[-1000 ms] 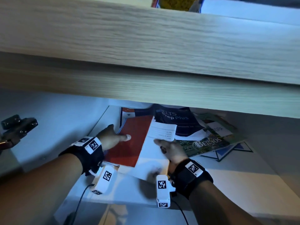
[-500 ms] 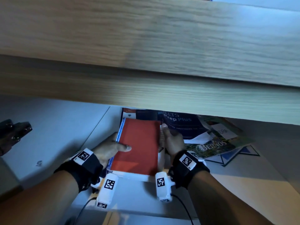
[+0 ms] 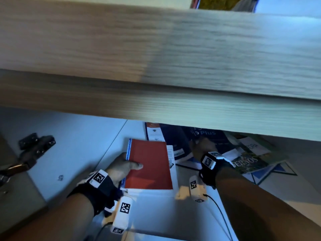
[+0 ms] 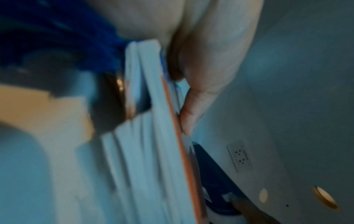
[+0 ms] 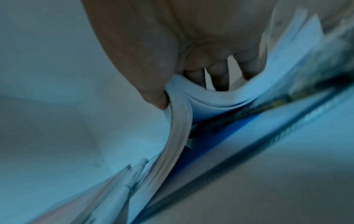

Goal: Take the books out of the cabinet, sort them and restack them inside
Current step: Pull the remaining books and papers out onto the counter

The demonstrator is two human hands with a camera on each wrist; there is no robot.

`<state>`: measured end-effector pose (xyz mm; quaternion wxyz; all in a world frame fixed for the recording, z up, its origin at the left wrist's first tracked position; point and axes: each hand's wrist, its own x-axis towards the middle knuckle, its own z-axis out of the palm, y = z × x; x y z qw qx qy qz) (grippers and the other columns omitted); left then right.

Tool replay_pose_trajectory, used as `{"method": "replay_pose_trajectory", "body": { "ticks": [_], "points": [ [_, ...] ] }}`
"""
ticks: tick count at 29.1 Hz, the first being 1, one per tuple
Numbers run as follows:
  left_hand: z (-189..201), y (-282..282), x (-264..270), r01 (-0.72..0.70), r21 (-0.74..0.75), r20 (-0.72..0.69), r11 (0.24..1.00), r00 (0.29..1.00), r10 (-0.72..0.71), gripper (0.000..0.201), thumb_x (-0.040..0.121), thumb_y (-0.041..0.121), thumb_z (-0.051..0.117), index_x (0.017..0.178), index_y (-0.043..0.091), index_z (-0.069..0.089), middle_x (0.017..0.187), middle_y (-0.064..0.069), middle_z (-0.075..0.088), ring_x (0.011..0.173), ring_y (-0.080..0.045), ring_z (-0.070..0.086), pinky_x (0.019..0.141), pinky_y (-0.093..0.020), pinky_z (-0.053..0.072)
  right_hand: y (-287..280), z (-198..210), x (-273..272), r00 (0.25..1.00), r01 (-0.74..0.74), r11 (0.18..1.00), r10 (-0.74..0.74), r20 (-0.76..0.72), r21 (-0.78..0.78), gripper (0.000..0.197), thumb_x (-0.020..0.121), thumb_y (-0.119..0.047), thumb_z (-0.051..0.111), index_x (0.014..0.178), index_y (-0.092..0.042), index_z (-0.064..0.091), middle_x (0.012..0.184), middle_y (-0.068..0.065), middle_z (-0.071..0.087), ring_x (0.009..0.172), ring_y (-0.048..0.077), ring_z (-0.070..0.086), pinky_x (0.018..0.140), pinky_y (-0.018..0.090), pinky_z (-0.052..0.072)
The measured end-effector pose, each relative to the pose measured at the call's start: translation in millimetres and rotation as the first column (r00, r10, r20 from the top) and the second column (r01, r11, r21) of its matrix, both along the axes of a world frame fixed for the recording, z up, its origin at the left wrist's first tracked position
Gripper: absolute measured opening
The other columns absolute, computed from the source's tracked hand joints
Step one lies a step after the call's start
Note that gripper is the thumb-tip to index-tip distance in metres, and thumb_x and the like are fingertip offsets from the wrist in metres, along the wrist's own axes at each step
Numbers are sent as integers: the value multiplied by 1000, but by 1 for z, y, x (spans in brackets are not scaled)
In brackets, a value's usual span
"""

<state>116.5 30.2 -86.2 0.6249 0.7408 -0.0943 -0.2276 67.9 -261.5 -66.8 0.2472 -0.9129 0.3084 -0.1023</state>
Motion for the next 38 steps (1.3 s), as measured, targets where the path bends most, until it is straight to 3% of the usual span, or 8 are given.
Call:
{"method": "replay_pose_trajectory", "body": {
  "ticks": [6,11,14,18,24,31,34,38],
  "points": [
    [0,-7,-2,-99,-6,20,995,995,99,21,85,-2,69,104,5,73,94,-14,78,85,-32,76,79,-39,59,2,55,-62,975,-61,978,102,200,-201,51,105,-30,45,56,-19,36,58,7,44,62,25,50,56,28,30],
    [-6,-22,-8,-259,-7,-75,966,963,258,70,92,67,51,142,19,50,142,-4,55,130,-30,54,111,-48,40,55,75,-91,950,-152,963,204,235,-222,46,97,-29,56,56,-19,36,54,1,46,58,23,52,51,26,30],
    [-5,-29,-12,-242,-212,-353,947,923,157,95,69,93,49,130,23,63,125,-11,70,104,-32,72,89,-50,57,105,74,-103,925,-299,935,333,184,-191,20,92,-35,62,83,-20,54,76,3,65,73,26,63,57,26,39],
    [7,-17,-29,-237,-376,-363,896,927,93,101,59,94,54,92,0,68,56,-11,65,38,-20,58,41,-21,47,164,51,-97,845,-535,839,527,-97,-97,49,83,-60,49,119,-28,57,105,6,68,97,30,66,79,34,53],
    [4,8,-50,-195,-364,-276,911,957,95,35,92,7,59,127,3,61,89,-20,74,63,-31,72,52,-35,58,149,44,-116,753,-621,748,652,-89,233,53,91,-52,64,137,-28,57,142,-2,57,130,19,53,105,32,42],
    [43,38,-123,-209,-316,-367,926,926,83,39,83,6,65,121,12,64,107,-23,74,82,-36,73,64,-39,61,85,31,-144,955,-260,927,288,-69,271,59,84,-58,68,128,-20,60,124,2,59,117,28,60,90,34,46],
    [91,58,-174,-146,-234,-410,961,911,38,57,67,12,74,123,7,66,108,-24,74,86,-38,73,69,-39,60,108,36,-199,976,-169,681,215,27,712,47,64,-53,82,82,-12,67,87,4,68,80,23,65,72,33,52],
    [182,86,-249,-53,-209,-511,976,857,-63,33,84,6,65,117,4,68,102,-26,74,78,-38,74,60,-38,60,160,93,-296,983,-1,88,183,-15,996,35,90,-31,66,106,-1,73,112,23,70,92,34,67,72,31,51]
  ]
}}
